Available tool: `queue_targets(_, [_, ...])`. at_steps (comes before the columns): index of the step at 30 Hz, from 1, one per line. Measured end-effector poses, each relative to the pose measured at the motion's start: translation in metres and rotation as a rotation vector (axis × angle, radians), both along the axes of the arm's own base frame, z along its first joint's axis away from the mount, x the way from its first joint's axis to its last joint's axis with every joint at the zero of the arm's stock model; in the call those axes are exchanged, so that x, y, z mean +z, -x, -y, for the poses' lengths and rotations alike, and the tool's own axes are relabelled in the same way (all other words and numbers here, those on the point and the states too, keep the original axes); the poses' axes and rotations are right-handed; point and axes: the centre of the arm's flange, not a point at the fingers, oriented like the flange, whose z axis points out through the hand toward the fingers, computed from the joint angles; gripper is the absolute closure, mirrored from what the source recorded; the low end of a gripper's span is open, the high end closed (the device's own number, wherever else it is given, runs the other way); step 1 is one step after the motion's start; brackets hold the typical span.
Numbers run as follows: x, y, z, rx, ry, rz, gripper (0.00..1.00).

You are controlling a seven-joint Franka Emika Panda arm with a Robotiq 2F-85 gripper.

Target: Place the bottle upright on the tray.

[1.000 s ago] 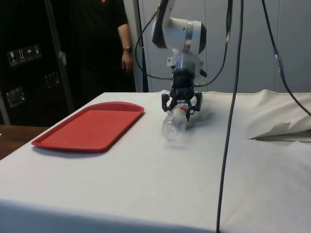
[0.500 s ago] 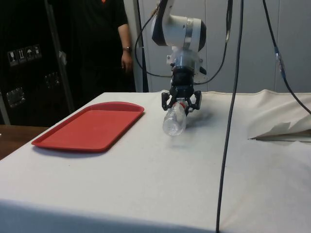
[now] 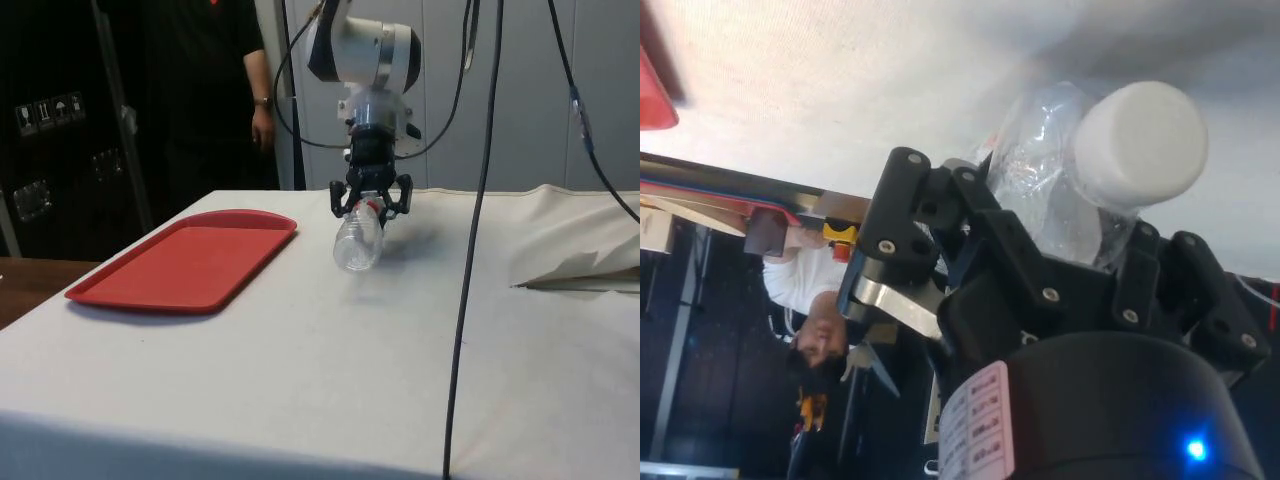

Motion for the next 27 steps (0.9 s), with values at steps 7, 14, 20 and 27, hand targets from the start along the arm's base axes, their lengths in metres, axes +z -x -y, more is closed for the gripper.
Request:
queue_targets(7, [0.011, -0.005, -0.001, -0.005, 0.019, -0.005, 0.86])
queue_targets(14, [0.025, -0.015, -0.005, -0.012, 0.04, -0.012, 0.86])
queue_targets(20, [0.034, -0.024, -0.008, -0.024, 0.061, -0.012, 0.86])
queue_targets(27, [0.048, -0.038, -0.012, -0.041, 0.083, -0.011, 0.86])
